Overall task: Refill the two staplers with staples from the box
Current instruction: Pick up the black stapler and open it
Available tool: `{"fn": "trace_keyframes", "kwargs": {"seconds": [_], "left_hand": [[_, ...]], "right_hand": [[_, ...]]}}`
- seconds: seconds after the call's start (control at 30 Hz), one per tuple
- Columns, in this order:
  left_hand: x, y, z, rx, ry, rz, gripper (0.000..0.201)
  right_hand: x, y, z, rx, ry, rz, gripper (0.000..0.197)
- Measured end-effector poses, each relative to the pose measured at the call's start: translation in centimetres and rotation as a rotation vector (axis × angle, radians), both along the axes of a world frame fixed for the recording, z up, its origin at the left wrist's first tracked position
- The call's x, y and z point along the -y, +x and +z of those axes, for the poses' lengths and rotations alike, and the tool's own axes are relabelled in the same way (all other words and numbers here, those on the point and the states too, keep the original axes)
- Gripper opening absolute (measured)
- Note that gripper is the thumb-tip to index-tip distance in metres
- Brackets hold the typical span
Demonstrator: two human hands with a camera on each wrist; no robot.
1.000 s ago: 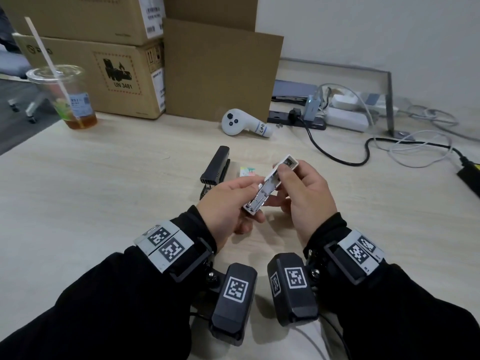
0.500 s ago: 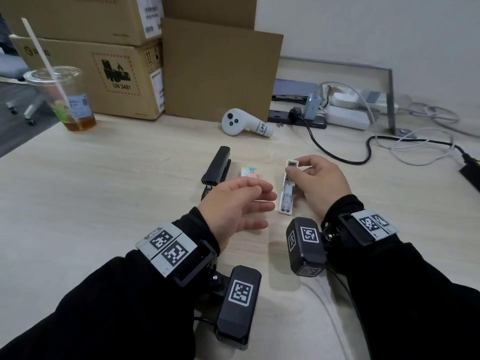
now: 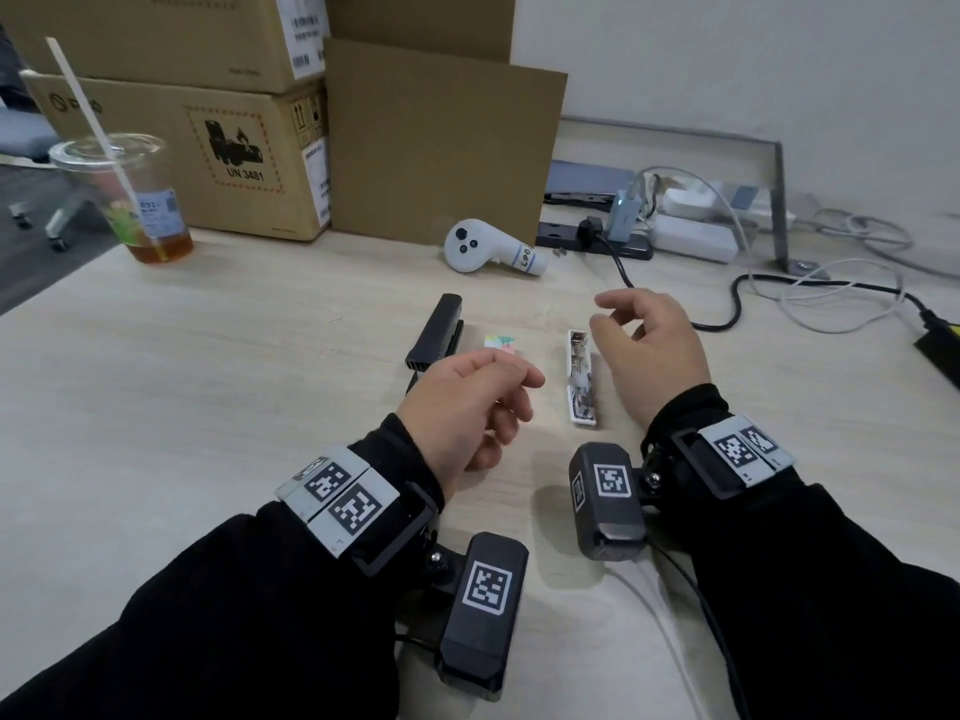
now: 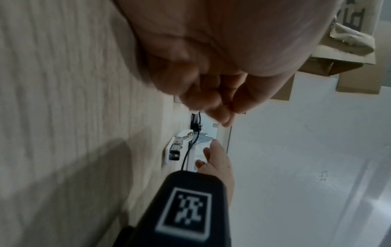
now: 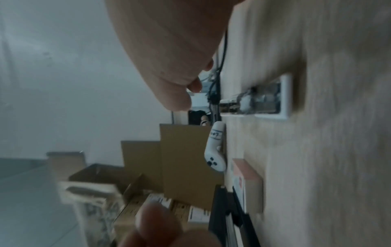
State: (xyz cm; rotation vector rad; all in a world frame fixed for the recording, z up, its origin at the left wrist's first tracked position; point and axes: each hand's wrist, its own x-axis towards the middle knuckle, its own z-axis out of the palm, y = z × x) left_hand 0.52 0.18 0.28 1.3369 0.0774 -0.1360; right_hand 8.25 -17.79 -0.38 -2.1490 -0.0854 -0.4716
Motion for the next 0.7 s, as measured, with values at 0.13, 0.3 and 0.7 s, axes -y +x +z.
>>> {"fn": "trace_keyframes", "kwargs": {"seconds": [0.13, 0.3, 0.7], "left_hand": [[-1.5, -0.2, 1.3, 0.195, -0.021, 0.146, 0.025], [-4.7, 0.0, 1.8, 0.215, -0.017, 0.490, 0.019], [-7.2, 1.7, -0.2, 0.011, 0.042, 0.380, 0.020]], "right_hand": [[-2.5, -2.0, 1.0, 0.113, -0.015, 0.121, 0.010], [-6.3, -4.0, 1.1, 0.016, -0.048, 0.445, 0.015], [-11.0, -2.6, 0.8, -0.080, -0.426, 0.497, 0.024]]}}
